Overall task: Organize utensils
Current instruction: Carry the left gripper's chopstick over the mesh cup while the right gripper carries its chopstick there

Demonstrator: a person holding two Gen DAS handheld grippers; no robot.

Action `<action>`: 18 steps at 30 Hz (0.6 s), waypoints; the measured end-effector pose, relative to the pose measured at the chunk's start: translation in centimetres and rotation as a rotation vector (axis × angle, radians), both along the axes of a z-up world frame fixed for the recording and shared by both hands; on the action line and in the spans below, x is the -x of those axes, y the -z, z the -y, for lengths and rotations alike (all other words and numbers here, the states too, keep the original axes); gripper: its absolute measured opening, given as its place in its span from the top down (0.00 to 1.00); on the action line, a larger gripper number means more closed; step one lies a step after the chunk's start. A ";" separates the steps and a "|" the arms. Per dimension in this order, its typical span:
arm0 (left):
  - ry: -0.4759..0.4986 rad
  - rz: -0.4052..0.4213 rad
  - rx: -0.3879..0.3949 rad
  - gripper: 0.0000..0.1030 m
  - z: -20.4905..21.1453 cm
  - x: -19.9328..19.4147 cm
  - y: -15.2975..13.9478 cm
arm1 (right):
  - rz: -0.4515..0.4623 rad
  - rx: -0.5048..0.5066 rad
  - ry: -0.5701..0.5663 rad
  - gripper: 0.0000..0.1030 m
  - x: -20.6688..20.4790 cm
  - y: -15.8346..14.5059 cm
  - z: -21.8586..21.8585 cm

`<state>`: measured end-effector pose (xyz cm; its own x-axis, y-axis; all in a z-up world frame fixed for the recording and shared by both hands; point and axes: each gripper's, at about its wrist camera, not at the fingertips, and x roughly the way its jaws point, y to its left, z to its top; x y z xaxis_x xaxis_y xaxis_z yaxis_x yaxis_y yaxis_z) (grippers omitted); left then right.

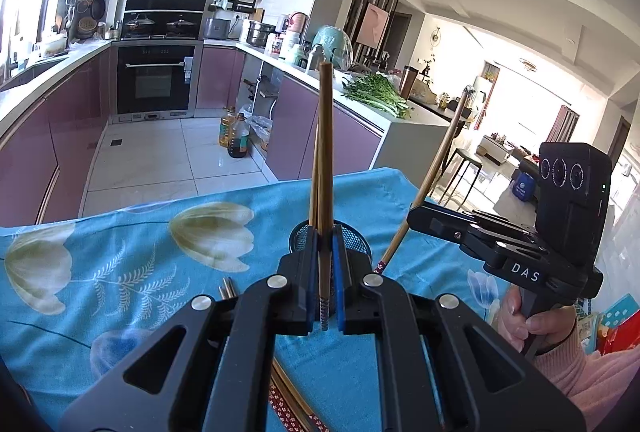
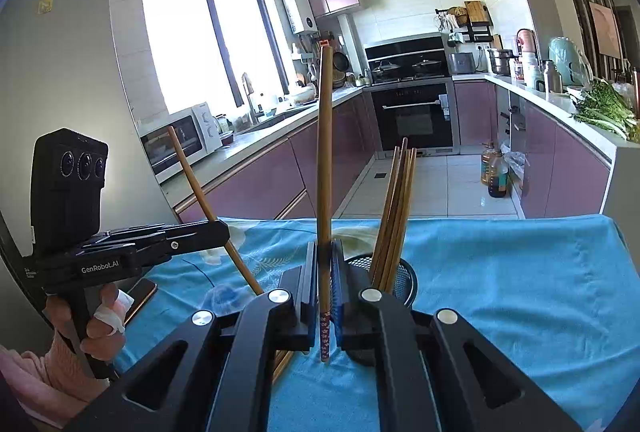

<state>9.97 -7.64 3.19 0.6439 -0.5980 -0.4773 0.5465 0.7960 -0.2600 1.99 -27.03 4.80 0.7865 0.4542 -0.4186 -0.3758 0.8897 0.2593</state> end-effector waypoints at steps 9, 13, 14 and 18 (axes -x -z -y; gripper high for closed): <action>0.005 0.030 -0.003 0.93 0.5 0.0 -1.3 | 0.022 -0.001 0.001 0.95 -0.2 -0.7 0.1; 0.007 0.046 -0.002 0.93 0.6 -0.1 -1.6 | 0.033 0.002 -0.001 0.95 -0.4 -1.0 0.0; 0.008 0.050 -0.002 0.93 0.7 -0.1 -1.7 | 0.036 0.003 -0.002 0.95 -0.4 -1.1 -0.1; 0.013 0.063 -0.006 0.93 1.0 0.0 -2.1 | 0.045 0.004 -0.005 0.95 -0.5 -1.3 -0.1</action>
